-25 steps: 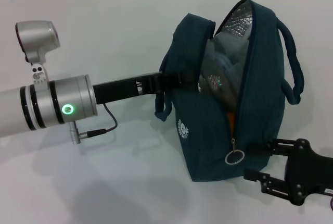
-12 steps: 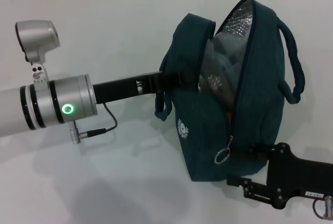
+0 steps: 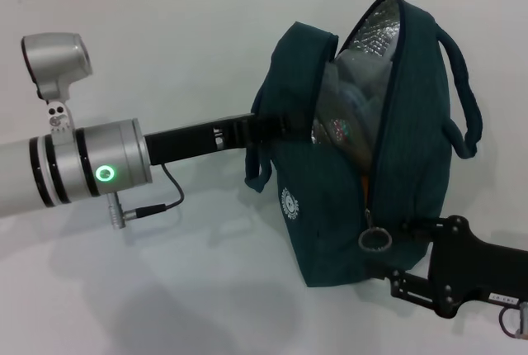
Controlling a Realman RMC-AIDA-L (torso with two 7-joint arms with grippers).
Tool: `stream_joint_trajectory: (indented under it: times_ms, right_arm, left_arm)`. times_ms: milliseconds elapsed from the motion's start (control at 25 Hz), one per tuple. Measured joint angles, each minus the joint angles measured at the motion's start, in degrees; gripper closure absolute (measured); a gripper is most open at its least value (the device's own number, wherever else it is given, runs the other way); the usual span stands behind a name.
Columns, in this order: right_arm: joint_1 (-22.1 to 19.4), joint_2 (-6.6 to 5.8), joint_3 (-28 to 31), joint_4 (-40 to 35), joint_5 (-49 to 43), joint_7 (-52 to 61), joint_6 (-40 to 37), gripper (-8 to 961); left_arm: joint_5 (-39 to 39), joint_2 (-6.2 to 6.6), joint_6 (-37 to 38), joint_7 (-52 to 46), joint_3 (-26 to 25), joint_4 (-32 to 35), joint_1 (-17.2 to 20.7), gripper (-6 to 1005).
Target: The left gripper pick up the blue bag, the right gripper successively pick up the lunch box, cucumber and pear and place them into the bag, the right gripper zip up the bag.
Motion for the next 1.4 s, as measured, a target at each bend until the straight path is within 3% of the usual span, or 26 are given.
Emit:
stream_joint_trajectory:
  times_ms: [800, 1000, 1400]
  right_arm:
    - [0.6, 0.14, -0.6, 0.1, 0.9, -0.1, 1.0, 574]
    - [0.7, 0.22, -0.6, 0.0, 0.9, 0.1, 0.9, 766]
    - [1.0, 0.2, -1.3, 0.1, 1.0, 0.3, 1.2, 839]
  left_arm:
    - [0.0, 0.09, 0.0, 0.1, -0.1, -0.1, -0.3, 915]
    - [0.0, 0.08, 0.0, 0.5, -0.1, -0.1, -0.3, 913]
    - [0.0, 0.0, -0.1, 0.7, -0.1, -0.2, -0.3, 909]
